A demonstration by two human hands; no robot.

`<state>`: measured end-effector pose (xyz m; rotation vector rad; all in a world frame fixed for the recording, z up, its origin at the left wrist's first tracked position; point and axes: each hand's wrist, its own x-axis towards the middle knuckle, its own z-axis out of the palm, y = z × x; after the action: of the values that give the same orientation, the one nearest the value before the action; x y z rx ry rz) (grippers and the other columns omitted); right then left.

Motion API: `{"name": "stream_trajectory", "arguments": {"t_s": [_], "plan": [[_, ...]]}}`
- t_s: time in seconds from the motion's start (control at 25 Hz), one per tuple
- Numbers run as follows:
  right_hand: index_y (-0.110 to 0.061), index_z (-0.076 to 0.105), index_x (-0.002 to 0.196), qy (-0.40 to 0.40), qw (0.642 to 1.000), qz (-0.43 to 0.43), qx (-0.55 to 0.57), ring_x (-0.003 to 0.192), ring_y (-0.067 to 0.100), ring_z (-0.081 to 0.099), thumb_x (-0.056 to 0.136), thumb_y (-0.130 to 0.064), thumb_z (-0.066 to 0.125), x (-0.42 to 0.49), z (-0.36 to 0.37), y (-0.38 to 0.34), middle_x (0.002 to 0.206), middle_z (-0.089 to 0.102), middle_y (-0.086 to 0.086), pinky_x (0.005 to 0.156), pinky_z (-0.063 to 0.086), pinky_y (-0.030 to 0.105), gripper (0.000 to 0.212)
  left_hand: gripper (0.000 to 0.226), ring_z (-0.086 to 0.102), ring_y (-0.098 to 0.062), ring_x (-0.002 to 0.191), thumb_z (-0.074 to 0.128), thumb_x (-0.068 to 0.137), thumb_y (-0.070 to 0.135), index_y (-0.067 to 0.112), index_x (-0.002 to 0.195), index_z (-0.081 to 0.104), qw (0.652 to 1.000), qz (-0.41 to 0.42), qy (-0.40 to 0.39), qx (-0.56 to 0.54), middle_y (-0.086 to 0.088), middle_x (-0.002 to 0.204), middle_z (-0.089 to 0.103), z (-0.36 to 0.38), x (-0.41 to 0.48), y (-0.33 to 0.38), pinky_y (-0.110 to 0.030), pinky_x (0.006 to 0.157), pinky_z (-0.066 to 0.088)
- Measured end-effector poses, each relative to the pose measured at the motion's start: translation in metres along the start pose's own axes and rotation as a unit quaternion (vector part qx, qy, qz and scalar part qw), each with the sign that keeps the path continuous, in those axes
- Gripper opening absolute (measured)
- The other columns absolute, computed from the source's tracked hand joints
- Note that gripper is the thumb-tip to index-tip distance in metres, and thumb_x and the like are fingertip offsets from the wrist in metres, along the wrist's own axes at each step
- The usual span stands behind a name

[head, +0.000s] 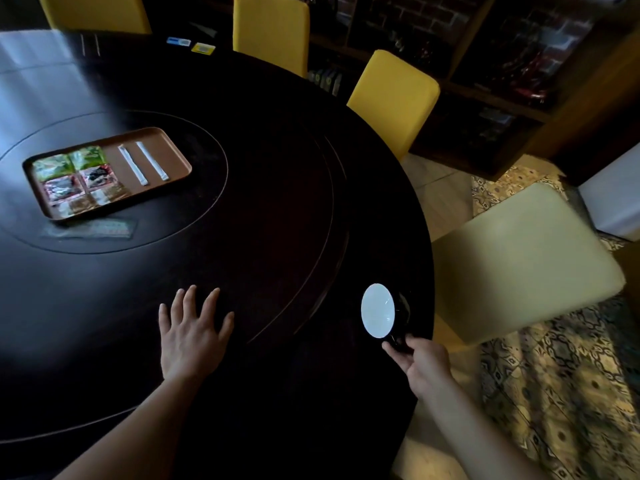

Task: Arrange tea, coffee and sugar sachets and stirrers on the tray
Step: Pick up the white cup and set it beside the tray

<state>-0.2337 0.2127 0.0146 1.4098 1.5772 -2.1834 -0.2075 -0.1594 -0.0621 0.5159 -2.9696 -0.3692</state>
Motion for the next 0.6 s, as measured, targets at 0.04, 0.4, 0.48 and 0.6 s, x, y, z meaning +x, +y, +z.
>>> {"name": "stream_trajectory", "arguments": {"t_s": [0.04, 0.4, 0.48, 0.6], "plan": [[0.005, 0.055, 0.116, -0.011, 0.999, 0.026, 0.046, 0.093, 0.045, 0.065, 0.096, 0.009, 0.048, -0.001, 0.001, -0.001, 0.109, 0.059, 0.025, 0.059, 0.062, 0.045, 0.022, 0.063, 0.019, -0.030, 0.150, 0.039, 0.092, 0.063, 0.031, 0.146, 0.044, 1.000, 0.000, 0.002, -0.001, -0.014, 0.156, 0.036, 0.000, 0.000, 0.000, -0.053, 0.122, 0.007], [0.004, 0.052, 0.135, -0.058, 0.975, 0.131, 0.173, 0.093, 0.034, 0.064, 0.096, 0.006, 0.050, 0.020, -0.003, 0.022, 0.135, 0.055, 0.023, 0.045, 0.060, 0.032, 0.039, 0.061, 0.018, -0.030, 0.150, 0.044, 0.093, 0.060, 0.030, 0.146, 0.044, 1.000, -0.002, -0.004, -0.002, -0.014, 0.156, 0.035, -0.001, -0.002, 0.002, -0.052, 0.123, 0.007], [0.004, 0.052, 0.136, -0.052, 0.969, 0.149, 0.189, 0.093, 0.033, 0.064, 0.096, 0.006, 0.050, 0.028, -0.005, 0.031, 0.137, 0.054, 0.022, 0.045, 0.060, 0.032, 0.039, 0.059, 0.018, -0.029, 0.150, 0.047, 0.094, 0.058, 0.030, 0.146, 0.044, 1.000, -0.003, -0.001, -0.004, -0.014, 0.156, 0.035, -0.001, -0.001, 0.001, -0.052, 0.123, 0.007], [0.003, 0.053, 0.135, -0.047, 0.963, 0.167, 0.207, 0.096, 0.033, 0.064, 0.098, 0.005, 0.048, 0.034, -0.010, 0.040, 0.140, 0.053, 0.021, 0.046, 0.060, 0.032, 0.038, 0.060, 0.016, -0.028, 0.150, 0.053, 0.093, 0.056, 0.030, 0.146, 0.044, 1.000, -0.008, -0.004, -0.010, -0.013, 0.156, 0.034, -0.003, -0.001, 0.003, -0.051, 0.123, 0.006]]}}
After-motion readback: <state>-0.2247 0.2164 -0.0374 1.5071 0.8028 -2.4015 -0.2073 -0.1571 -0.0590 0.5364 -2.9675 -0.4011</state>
